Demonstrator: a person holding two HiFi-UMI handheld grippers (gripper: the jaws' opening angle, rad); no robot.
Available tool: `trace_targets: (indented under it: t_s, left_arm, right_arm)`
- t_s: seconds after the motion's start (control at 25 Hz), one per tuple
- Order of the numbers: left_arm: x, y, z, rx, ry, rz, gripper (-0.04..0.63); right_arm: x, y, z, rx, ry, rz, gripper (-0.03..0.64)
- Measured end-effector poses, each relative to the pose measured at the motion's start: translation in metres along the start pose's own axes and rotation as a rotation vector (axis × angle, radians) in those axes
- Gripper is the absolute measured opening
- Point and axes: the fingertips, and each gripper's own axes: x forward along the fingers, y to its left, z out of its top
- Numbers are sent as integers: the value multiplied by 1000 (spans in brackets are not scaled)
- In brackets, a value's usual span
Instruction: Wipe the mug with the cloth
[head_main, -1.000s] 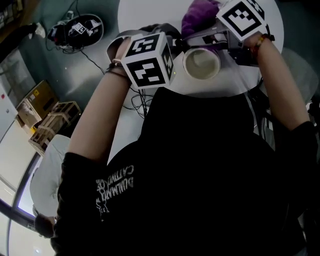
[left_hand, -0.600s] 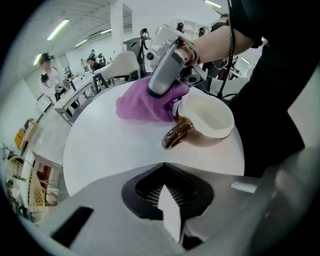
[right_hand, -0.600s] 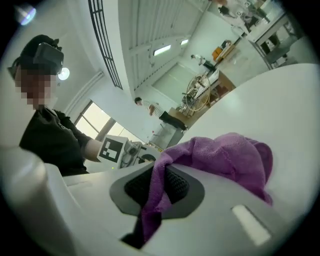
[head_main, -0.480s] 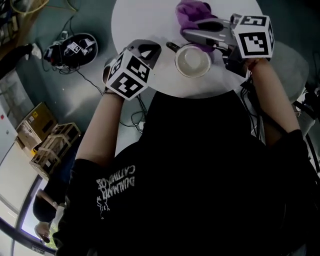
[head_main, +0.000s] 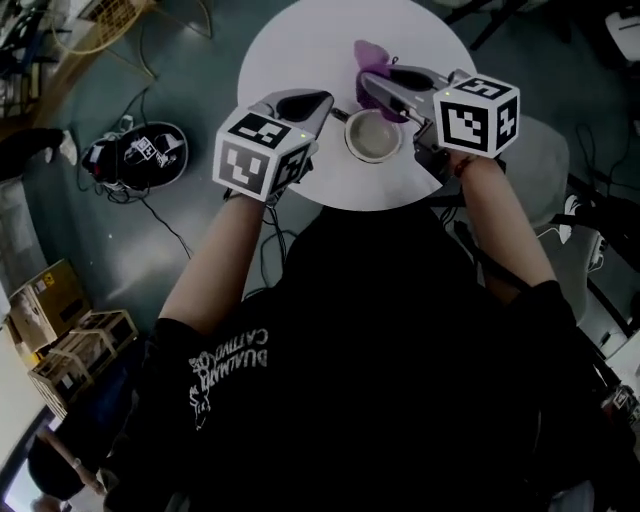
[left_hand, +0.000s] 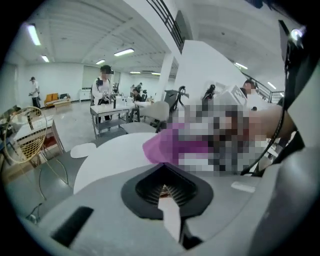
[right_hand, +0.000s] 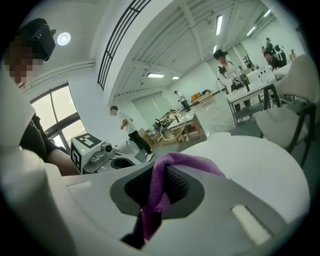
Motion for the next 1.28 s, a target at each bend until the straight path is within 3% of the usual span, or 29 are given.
trace_targets:
  t_s: [0.2,0.6,0.92,1.28]
  left_arm:
    - [-44,-16,41,-30,-142,-25,-2]
    - [-167,-66,91,59,-352,-14,-2]
    - [-262,-115,100,75,-519,7,-2]
    - [-285,-132,105,90,-554,-11,-2]
  right_arm:
    - [-16,50,41,-81,-118,-65,25]
    - [-69,184,104,-238,-343,-69,25]
    - [-99,275,94,-283,-416,-56,23]
    - [-105,300,79,-259,-419,-39,23]
